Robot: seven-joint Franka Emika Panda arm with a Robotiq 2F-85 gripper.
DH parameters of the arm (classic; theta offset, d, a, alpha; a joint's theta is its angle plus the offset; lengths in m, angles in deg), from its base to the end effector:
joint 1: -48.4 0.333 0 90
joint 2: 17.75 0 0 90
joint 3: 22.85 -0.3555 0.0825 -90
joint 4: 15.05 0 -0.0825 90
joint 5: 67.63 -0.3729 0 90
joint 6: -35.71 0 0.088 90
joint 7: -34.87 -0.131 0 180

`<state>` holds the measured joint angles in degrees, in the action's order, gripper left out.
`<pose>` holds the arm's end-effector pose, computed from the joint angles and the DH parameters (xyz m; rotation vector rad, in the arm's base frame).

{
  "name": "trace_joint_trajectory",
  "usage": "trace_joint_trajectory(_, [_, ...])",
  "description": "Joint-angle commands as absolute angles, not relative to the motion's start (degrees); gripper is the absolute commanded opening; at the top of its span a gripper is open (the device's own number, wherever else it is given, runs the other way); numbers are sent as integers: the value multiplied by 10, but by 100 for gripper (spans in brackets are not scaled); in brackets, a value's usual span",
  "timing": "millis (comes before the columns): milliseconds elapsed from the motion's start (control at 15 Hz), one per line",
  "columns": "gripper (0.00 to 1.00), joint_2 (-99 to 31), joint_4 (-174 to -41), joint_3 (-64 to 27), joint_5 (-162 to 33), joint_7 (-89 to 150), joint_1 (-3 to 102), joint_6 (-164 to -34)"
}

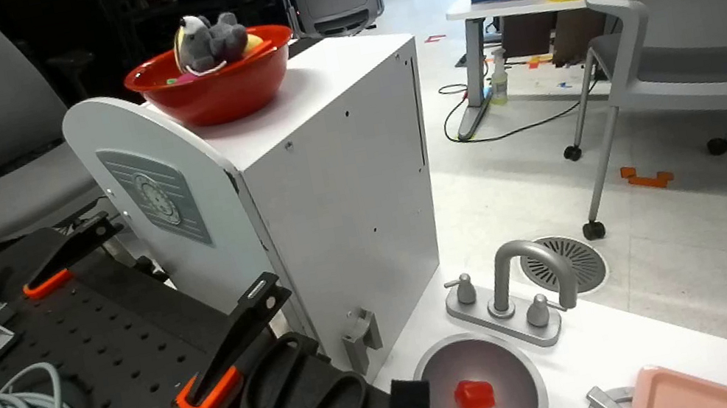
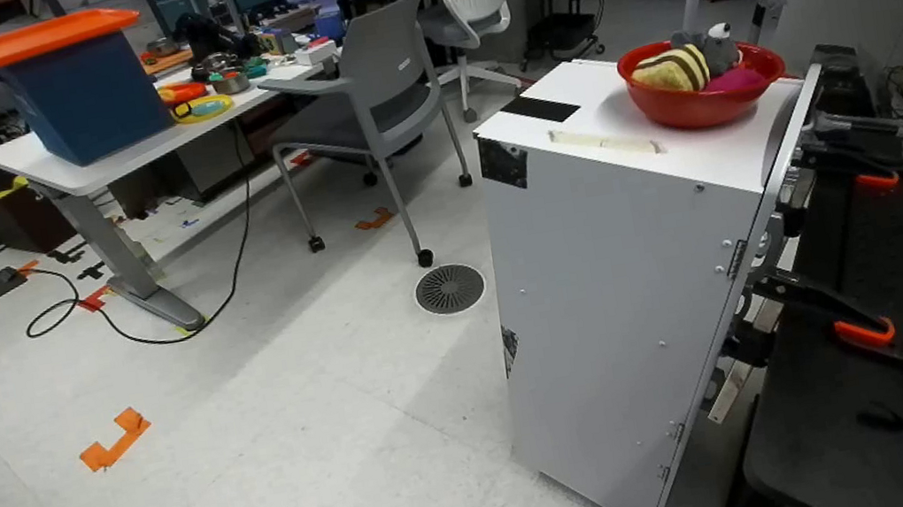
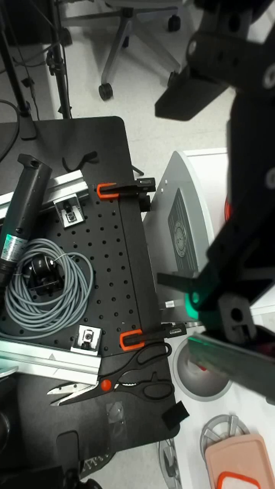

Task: Remove the gray toy from the bowl and put in it in the toy sink

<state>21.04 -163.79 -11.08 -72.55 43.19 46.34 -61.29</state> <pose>0.2715 -0.0607 0.4625 -2.8780 0.0822 0.2875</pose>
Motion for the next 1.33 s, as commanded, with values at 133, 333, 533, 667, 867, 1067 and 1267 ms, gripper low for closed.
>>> trace_joint_trajectory(133, [100, 208, -1637, -122, -731, 438, 451, -612])
trace_joint_trajectory(333, [100, 208, -1637, -122, -731, 438, 451, -612])
trace_joint_trajectory(533, [100, 208, -1637, -122, -731, 438, 451, -612])
trace_joint_trajectory(667, [100, 213, -1637, -123, -730, 434, 447, -611])
trace_joint_trajectory(867, [100, 206, -1625, -121, -732, 431, 441, -600])
trace_joint_trajectory(1067, [100, 188, -1607, -120, -730, 434, 440, -591])
trace_joint_trajectory(1267, [100, 139, -1571, -112, -724, 438, 435, -582])
